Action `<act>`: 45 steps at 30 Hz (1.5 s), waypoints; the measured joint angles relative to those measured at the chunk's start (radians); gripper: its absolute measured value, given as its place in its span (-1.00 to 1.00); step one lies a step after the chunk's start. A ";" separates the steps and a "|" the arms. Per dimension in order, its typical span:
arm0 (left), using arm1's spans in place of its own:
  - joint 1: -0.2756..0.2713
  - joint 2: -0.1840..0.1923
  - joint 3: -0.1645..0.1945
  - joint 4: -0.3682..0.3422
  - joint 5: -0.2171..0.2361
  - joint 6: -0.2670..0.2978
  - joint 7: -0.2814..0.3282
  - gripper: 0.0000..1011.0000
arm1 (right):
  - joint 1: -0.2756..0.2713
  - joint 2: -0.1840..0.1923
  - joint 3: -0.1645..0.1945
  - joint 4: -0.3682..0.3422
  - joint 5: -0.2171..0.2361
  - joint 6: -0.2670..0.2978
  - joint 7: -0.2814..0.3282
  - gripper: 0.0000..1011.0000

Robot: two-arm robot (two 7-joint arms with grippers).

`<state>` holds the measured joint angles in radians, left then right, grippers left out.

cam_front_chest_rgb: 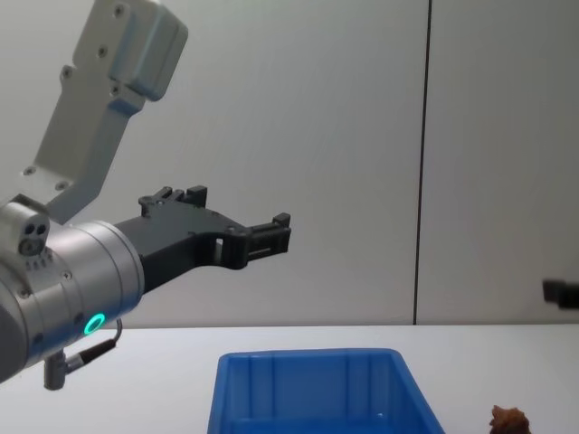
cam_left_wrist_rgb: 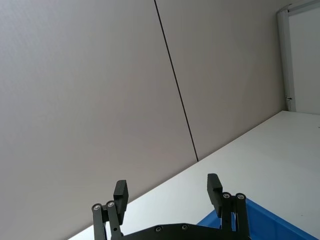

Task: Pick up the two dolls from the table and place them into the box.

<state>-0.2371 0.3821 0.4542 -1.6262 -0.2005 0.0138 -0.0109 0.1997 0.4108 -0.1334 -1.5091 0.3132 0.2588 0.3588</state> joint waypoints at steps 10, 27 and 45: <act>0.000 0.000 0.000 0.000 0.000 0.000 0.000 0.98 | -0.025 0.033 0.005 0.030 -0.026 0.066 0.081 0.98; 0.000 0.000 0.000 0.000 0.000 0.000 0.000 0.98 | -0.117 0.072 0.007 0.005 -0.038 0.109 0.127 0.98; 0.000 0.000 0.000 0.000 0.000 0.000 0.000 0.98 | -0.121 0.062 -0.023 0.041 -0.074 0.121 0.161 0.98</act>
<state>-0.2371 0.3821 0.4543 -1.6262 -0.2004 0.0138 -0.0109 0.0789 0.4731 -0.1562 -1.4676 0.2395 0.3801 0.5201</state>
